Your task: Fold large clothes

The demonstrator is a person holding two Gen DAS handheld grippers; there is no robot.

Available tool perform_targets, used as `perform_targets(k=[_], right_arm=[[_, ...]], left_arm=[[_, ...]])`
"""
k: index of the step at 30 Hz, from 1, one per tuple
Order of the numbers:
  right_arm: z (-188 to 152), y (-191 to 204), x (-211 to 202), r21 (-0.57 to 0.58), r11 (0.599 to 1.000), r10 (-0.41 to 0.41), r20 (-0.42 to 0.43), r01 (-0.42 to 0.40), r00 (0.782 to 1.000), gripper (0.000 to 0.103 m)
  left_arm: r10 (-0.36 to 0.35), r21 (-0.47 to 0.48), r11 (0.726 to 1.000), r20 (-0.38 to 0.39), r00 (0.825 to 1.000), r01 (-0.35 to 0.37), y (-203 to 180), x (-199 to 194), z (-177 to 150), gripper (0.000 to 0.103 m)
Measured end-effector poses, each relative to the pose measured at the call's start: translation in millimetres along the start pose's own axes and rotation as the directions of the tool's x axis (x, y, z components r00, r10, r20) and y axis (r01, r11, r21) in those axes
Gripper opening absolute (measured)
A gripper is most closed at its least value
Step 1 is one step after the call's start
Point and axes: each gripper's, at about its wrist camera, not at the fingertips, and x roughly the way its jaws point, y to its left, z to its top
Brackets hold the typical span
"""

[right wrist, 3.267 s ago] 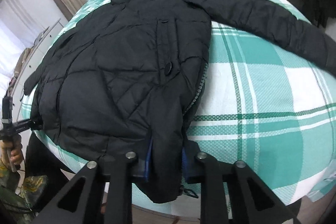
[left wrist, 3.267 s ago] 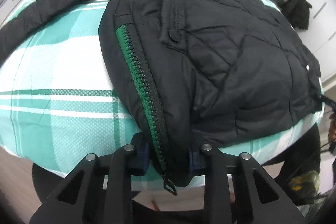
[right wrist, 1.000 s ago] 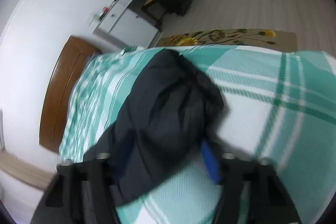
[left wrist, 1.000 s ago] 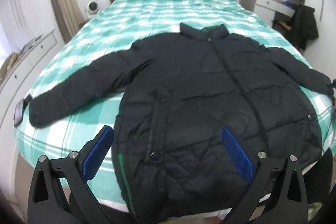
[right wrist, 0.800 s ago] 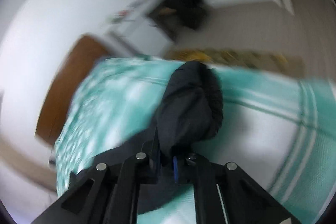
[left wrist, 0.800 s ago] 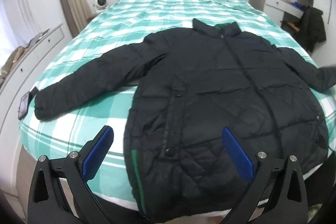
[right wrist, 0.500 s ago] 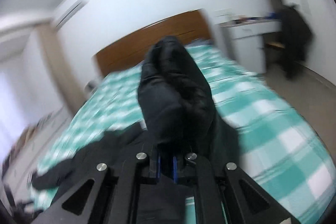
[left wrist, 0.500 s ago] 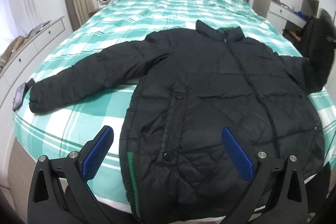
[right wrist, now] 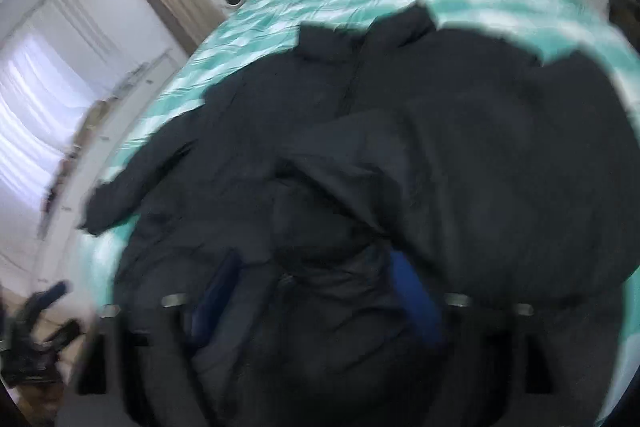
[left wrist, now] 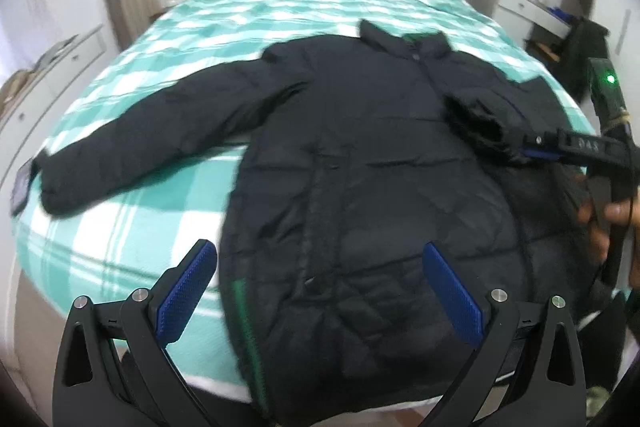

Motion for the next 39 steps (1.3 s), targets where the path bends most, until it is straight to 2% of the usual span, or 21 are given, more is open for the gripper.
perform_targets(k=[1, 3, 5, 7, 8, 11, 12, 14, 15, 16, 17, 18, 19, 21, 25, 27, 30, 33, 35, 37, 39], right_arm=[[-7, 5, -10, -0.019, 1.000, 0.010, 0.012, -0.010, 1.000, 0.082], [-23, 9, -38, -0.061, 0.998, 0.010, 0.058, -0.007, 0.998, 0.082], [-38, 16, -61, -0.096, 0.995, -0.025, 0.087, 0.033, 0.996, 0.082], [-55, 17, -84, -0.123, 0.990, -0.061, 0.112, 0.075, 0.992, 0.082], [-63, 14, -96, -0.129, 0.987, -0.076, 0.123, 0.092, 0.990, 0.082], [-78, 8, -126, -0.124, 0.984, -0.112, 0.147, 0.130, 0.983, 0.082], [-84, 1, -136, -0.116, 0.984, -0.116, 0.152, 0.135, 0.981, 0.082], [-99, -6, -151, -0.071, 0.988, -0.122, 0.166, 0.135, 0.978, 0.082], [-106, -11, -157, -0.042, 0.990, -0.122, 0.173, 0.131, 0.977, 0.082], [-110, -15, -162, -0.026, 0.991, -0.123, 0.177, 0.130, 0.977, 0.082], [-116, -20, -167, -0.004, 0.991, -0.128, 0.184, 0.131, 0.975, 0.082], [-121, -23, -168, 0.007, 0.991, -0.136, 0.190, 0.137, 0.972, 0.082], [-126, -28, -173, 0.022, 0.989, -0.148, 0.198, 0.147, 0.969, 0.082], [-132, -39, -181, 0.052, 0.985, -0.171, 0.210, 0.164, 0.963, 0.082], [-125, -71, -199, 0.109, 0.968, -0.245, 0.233, 0.225, 0.941, 0.082], [-118, -82, -209, 0.121, 0.961, -0.273, 0.254, 0.250, 0.928, 0.082], [-97, -97, -225, 0.128, 0.950, -0.309, 0.301, 0.283, 0.902, 0.082], [-69, -107, -225, 0.089, 0.943, -0.331, 0.316, 0.320, 0.889, 0.082], [-40, -113, -212, 0.043, 0.934, -0.351, 0.306, 0.355, 0.885, 0.082], [-18, -116, -198, 0.015, 0.933, -0.347, 0.298, 0.359, 0.889, 0.082], [12, -118, -178, -0.005, 0.942, -0.319, 0.285, 0.335, 0.904, 0.082]], left_arm=[[-0.033, 0.011, 0.999, -0.002, 0.999, 0.033, -5, 2, 5, 0.102], [-0.143, 0.020, 0.990, -0.020, 0.990, 0.143, -18, 8, 21, 0.102], [-0.274, 0.022, 0.961, -0.042, 0.961, 0.275, -35, 17, 41, 0.102], [-0.395, 0.035, 0.917, -0.069, 0.916, 0.398, -59, 32, 67, 0.102], [-0.435, 0.043, 0.897, -0.085, 0.896, 0.440, -76, 44, 83, 0.102], [-0.493, 0.062, 0.861, -0.144, 0.858, 0.505, -118, 81, 118, 0.102], [-0.485, 0.053, 0.865, -0.165, 0.859, 0.499, -131, 99, 129, 0.100], [-0.451, 0.036, 0.881, -0.239, 0.860, 0.472, -155, 136, 142, 0.088], [-0.433, 0.034, 0.888, -0.275, 0.858, 0.459, -164, 150, 144, 0.069], [-0.388, 0.041, 0.907, -0.311, 0.868, 0.420, -173, 166, 144, 0.049], [-0.349, 0.059, 0.921, -0.322, 0.880, 0.386, -179, 175, 144, 0.033], [-0.335, 0.068, 0.925, -0.324, 0.885, 0.375, -181, 179, 145, 0.020], [-0.338, 0.058, 0.925, -0.322, 0.884, 0.375, -183, 180, 148, 0.012], [-0.348, 0.043, 0.925, -0.296, 0.890, 0.377, -185, 173, 165, 0.006], [-0.325, 0.084, 0.937, -0.147, 0.934, 0.340, -181, 137, 219, 0.003], [-0.295, 0.089, 0.949, -0.075, 0.952, 0.301, -163, 123, 246, 0.002], [-0.211, 0.067, 0.975, -0.023, 0.977, 0.213, -122, 122, 267, 0.002], [-0.123, 0.030, 0.992, -0.031, 0.992, 0.124, -76, 137, 261, 0.002], [-0.074, -0.017, 0.997, -0.061, 0.995, 0.073, -44, 152, 247, 0.002], [-0.048, -0.064, 0.997, -0.090, 0.995, 0.042, -20, 167, 233, 0.002], [-0.045, -0.101, 0.994, -0.106, 0.993, 0.034, -5, 178, 218, 0.002]])
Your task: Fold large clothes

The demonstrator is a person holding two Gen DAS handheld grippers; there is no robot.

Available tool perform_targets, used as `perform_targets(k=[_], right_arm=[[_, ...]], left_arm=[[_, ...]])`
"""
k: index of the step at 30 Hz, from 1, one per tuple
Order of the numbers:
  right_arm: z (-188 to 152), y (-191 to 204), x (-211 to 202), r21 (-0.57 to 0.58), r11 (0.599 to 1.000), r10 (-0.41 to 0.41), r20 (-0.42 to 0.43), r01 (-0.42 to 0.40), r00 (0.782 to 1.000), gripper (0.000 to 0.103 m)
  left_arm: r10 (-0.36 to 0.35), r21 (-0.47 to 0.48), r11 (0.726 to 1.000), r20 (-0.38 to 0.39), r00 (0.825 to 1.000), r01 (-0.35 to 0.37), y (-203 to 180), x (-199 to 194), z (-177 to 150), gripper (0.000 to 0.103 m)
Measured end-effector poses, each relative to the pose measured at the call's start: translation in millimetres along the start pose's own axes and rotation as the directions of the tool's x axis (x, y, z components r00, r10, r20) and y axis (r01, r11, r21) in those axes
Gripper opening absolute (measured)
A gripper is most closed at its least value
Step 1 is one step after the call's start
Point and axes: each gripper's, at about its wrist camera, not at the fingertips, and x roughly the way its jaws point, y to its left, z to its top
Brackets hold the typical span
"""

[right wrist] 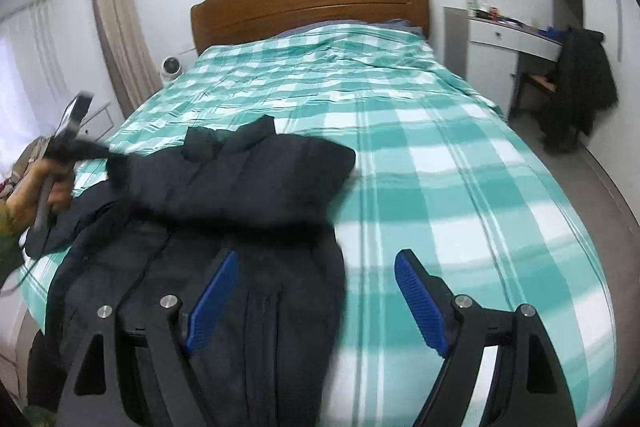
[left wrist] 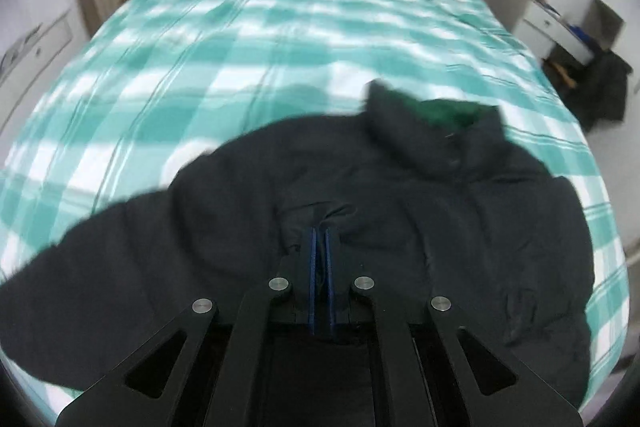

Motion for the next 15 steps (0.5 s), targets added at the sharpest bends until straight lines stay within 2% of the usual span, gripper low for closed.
perform_targets(k=[4, 7, 10, 12, 13, 15], right_arm=[[49, 34, 76, -0.059, 0.995, 0.071, -0.058, -0.075, 0.996, 0.082], [69, 56, 134, -0.087, 0.988, 0.117, -0.108, -0.126, 0.987, 0.082], [67, 75, 194, -0.108, 0.984, 0.118, -0.192, -0.140, 0.974, 0.082], [56, 81, 229, -0.125, 0.986, 0.069, -0.282, -0.108, 0.957, 0.082], [43, 83, 250, -0.140, 0.986, 0.036, -0.340, -0.088, 0.940, 0.082], [37, 82, 260, -0.128, 0.988, 0.038, -0.353, -0.089, 0.935, 0.083]], left_arm=[[0.021, -0.016, 1.000, 0.001, 1.000, -0.021, 22, 14, -9, 0.002], [0.034, -0.008, 0.999, -0.005, 0.999, -0.034, 26, 23, -10, 0.002], [0.058, 0.022, 0.998, -0.018, 0.998, -0.058, 24, 35, -12, 0.002], [0.078, 0.045, 0.996, -0.032, 0.996, -0.076, 22, 45, -15, 0.003], [0.074, 0.049, 0.996, -0.039, 0.996, -0.072, 22, 49, -18, 0.003], [0.074, 0.056, 0.996, -0.046, 0.996, -0.071, 23, 57, -21, 0.003]])
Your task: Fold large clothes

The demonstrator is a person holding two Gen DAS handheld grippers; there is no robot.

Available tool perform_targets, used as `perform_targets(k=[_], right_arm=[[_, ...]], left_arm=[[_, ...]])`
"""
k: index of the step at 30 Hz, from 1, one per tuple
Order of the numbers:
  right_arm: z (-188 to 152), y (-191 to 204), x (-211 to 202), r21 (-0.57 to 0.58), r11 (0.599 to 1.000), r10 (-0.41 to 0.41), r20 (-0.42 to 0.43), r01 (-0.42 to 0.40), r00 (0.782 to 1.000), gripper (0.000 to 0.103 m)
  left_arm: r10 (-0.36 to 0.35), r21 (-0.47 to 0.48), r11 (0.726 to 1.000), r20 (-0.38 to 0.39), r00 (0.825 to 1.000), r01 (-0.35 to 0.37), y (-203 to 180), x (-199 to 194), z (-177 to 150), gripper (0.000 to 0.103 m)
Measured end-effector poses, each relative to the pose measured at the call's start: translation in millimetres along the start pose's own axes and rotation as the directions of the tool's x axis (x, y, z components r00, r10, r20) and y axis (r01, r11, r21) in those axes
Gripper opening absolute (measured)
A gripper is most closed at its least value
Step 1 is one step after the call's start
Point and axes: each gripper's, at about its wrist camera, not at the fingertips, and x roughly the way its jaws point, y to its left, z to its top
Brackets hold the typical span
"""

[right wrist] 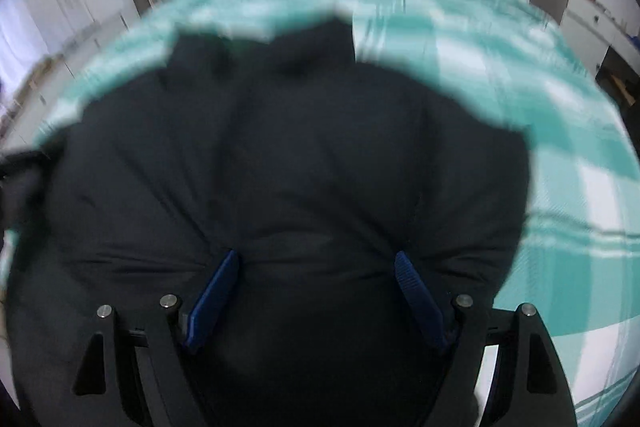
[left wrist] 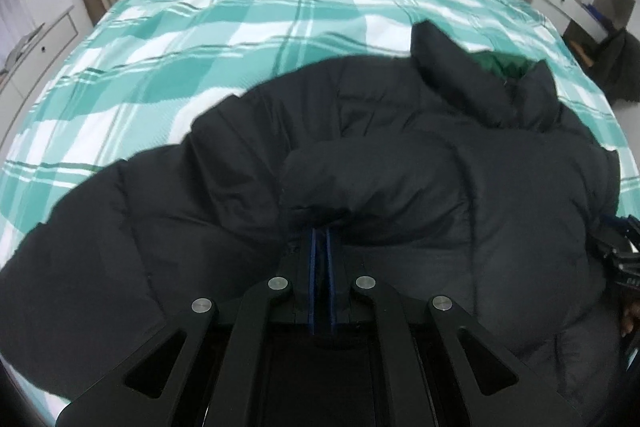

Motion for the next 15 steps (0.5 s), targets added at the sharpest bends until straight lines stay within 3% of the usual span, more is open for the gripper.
perform_targets(k=[5, 12, 15], right_arm=[[-2, 2, -7, 0.005, 1.000, -0.014, -0.014, 0.014, 1.000, 0.083], [-25, 9, -67, 0.009, 1.000, 0.021, 0.045, -0.021, 0.999, 0.082], [-35, 6, -37, 0.044, 0.999, 0.014, -0.056, -0.012, 0.998, 0.083]], left_arm=[[0.004, 0.002, 1.000, -0.010, 1.000, -0.004, 0, 9, -3, 0.003], [0.007, 0.006, 1.000, -0.009, 1.000, -0.007, 0, 13, -6, 0.004], [0.025, 0.003, 1.000, -0.009, 1.000, -0.025, -2, 13, -6, 0.006]])
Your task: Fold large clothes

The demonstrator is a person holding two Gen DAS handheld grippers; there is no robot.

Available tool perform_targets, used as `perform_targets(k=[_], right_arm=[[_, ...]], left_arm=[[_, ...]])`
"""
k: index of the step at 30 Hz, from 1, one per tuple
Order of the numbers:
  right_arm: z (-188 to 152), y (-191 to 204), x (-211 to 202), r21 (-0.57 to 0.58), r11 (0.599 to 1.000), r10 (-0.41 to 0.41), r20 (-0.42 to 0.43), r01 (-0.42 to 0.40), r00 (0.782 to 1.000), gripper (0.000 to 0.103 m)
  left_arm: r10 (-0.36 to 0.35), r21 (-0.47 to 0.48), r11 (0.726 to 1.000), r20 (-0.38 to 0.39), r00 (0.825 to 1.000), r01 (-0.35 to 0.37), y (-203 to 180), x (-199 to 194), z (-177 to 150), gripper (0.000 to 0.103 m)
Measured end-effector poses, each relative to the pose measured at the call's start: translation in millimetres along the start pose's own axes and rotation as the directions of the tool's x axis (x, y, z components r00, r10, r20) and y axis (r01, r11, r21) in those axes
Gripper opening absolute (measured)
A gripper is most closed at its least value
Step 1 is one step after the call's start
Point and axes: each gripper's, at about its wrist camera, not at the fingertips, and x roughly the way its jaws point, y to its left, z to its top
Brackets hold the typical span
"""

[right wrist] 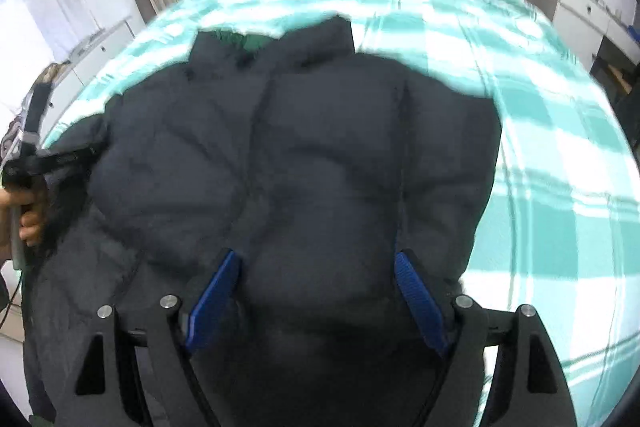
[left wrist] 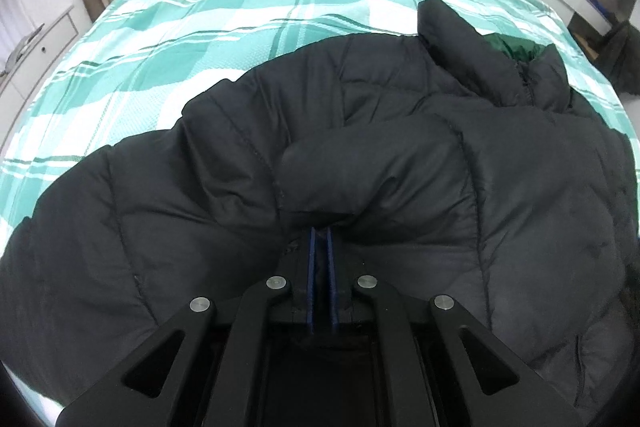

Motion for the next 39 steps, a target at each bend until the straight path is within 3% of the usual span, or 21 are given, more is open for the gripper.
perform_targets(k=[3, 5, 7, 9, 12, 14, 17, 19, 22, 25, 32, 34, 36, 39], right_arm=[[-2, -1, 13, 0.015, 1.000, -0.003, -0.015, 0.003, 1.000, 0.086], [-1, 3, 7, 0.023, 0.999, -0.027, -0.009, 0.027, 1.000, 0.086], [-7, 10, -11, 0.015, 0.999, -0.053, 0.029, 0.052, 0.998, 0.086], [-21, 18, -42, -0.009, 0.998, -0.062, 0.117, 0.063, 0.991, 0.086], [-52, 32, -92, -0.055, 0.994, -0.079, 0.266, 0.097, 0.961, 0.086], [-81, 44, -123, -0.078, 0.985, -0.117, 0.357, 0.154, 0.927, 0.086], [-119, 54, -156, -0.043, 0.983, -0.146, 0.424, 0.181, 0.894, 0.086], [-140, 56, -160, 0.005, 0.985, -0.159, 0.391, 0.171, 0.907, 0.086], [-162, 55, -157, 0.057, 0.996, -0.090, 0.353, 0.075, 0.931, 0.086], [-177, 57, -158, 0.102, 0.995, -0.056, 0.355, 0.020, 0.933, 0.086], [-188, 83, -157, 0.067, 0.998, -0.028, 0.348, 0.005, 0.937, 0.086], [-188, 88, -157, 0.055, 0.998, -0.015, 0.341, -0.004, 0.940, 0.086], [-188, 94, -156, 0.050, 0.999, -0.019, 0.327, 0.003, 0.945, 0.086], [-189, 102, -158, 0.039, 0.999, 0.001, 0.326, -0.014, 0.945, 0.086]], left_arm=[[0.021, -0.004, 1.000, 0.011, 1.000, -0.021, -2, -12, -4, 0.008], [0.024, 0.007, 1.000, 0.015, 1.000, -0.024, -2, -22, -10, 0.023], [0.030, 0.007, 1.000, 0.032, 0.999, -0.030, 1, -39, -25, 0.068], [0.033, 0.021, 0.999, 0.064, 0.997, -0.034, 4, -58, -46, 0.082], [0.024, 0.056, 0.998, 0.082, 0.996, -0.029, 8, -84, -87, 0.085], [0.020, 0.062, 0.998, 0.097, 0.995, -0.026, 13, -101, -117, 0.087], [0.037, 0.052, 0.998, 0.115, 0.993, -0.043, 25, -120, -151, 0.088], [0.066, 0.044, 0.996, 0.132, 0.989, -0.072, 32, -131, -168, 0.089], [0.125, 0.026, 0.991, 0.145, 0.982, -0.130, 48, -142, -187, 0.089], [0.142, -0.019, 0.990, 0.134, 0.981, -0.141, 69, -149, -202, 0.090], [0.161, -0.159, 0.977, 0.096, 0.982, -0.144, 119, -153, -215, 0.091], [0.153, -0.258, 0.957, 0.071, 0.986, -0.131, 140, -150, -217, 0.091], [0.104, -0.398, 0.914, 0.051, 0.993, -0.075, 169, -148, -222, 0.091], [0.023, -0.576, 0.817, 0.074, 0.997, 0.024, 214, -142, -227, 0.091]])
